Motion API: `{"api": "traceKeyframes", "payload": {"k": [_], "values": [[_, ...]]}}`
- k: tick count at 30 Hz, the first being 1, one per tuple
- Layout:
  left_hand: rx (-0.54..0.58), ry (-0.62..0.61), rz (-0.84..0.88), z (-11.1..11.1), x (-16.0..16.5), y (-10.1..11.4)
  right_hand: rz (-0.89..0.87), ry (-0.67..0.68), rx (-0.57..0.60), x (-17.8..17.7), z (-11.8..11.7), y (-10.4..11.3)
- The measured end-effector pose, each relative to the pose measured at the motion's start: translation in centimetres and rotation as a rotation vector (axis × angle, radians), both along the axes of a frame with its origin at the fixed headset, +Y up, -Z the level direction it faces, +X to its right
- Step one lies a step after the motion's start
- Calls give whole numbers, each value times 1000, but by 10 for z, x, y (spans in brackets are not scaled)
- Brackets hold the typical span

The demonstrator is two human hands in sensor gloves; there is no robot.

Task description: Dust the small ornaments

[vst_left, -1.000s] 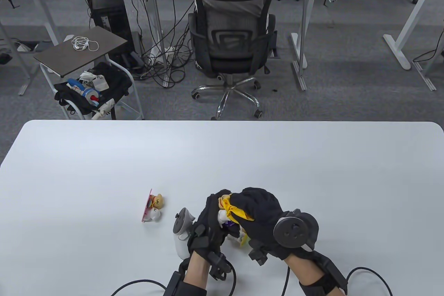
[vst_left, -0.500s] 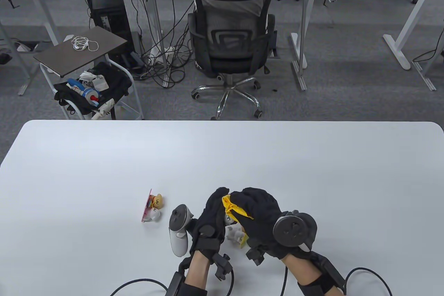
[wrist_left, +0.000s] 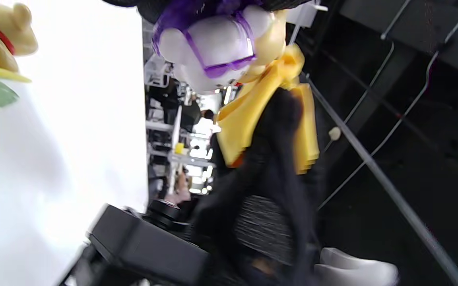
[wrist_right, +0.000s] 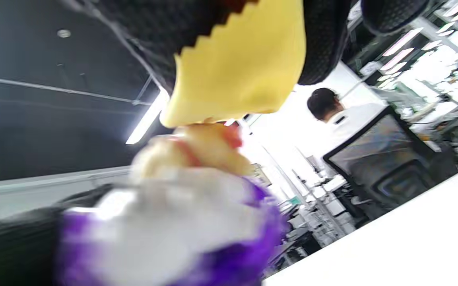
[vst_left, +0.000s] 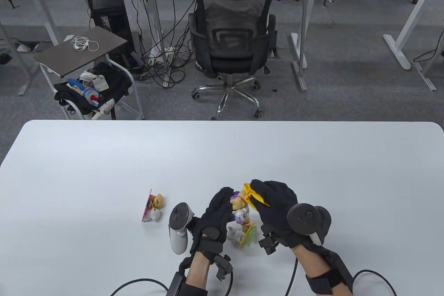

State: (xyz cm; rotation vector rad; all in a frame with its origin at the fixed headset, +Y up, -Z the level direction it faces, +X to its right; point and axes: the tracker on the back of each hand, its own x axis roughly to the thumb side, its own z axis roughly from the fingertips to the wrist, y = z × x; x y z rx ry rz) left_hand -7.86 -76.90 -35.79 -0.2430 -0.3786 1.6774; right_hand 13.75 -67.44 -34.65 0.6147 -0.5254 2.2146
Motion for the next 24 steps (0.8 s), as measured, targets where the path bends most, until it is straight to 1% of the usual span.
{"api": "traceKeyframes", "payload": {"k": [2, 4, 5, 7, 8, 9, 10, 12, 14, 15, 16, 17, 19, 21, 22, 24], "values": [[14, 19, -59, 1, 1, 0, 61, 77, 60, -17, 9, -1], [37, 14, -25, 1, 1, 3, 136, 53, 96, -24, 14, -4], [39, 6, 13, 2, 0, 4, 109, 49, 106, -23, 13, -4], [44, 19, 34, 3, -2, 4, 27, 37, 81, -15, 9, -2], [57, 11, 65, 3, -4, 4, 6, 3, 71, -7, 5, -2], [49, 8, 85, 3, -4, 5, -12, 6, 58, -4, 3, -2], [55, 10, 103, 3, -4, 5, -46, 4, 12, 2, -2, -5], [73, 18, 50, 3, -5, 7, -64, -10, -44, 7, -8, -7], [101, 32, -12, 3, -5, 11, -23, -70, -92, 13, -13, -6], [113, 48, -68, 3, -5, 14, -32, -62, -98, 14, -12, -6], [129, 70, -124, 4, -4, 16, -61, -36, -79, 14, -10, -4], [153, 93, -196, 5, -2, 18, -62, 12, -66, 9, -7, -1], [197, 124, -320, 6, 1, 21, -9, 60, -41, -3, -1, 1], [237, 134, -348, 8, 2, 23, 75, 42, -46, -10, 1, 0], [232, 140, -335, 9, 2, 24, 93, 2, -51, -7, 0, -2], [234, 136, -299, 9, 0, 23, 15, 5, -80, 1, -6, -6]]}}
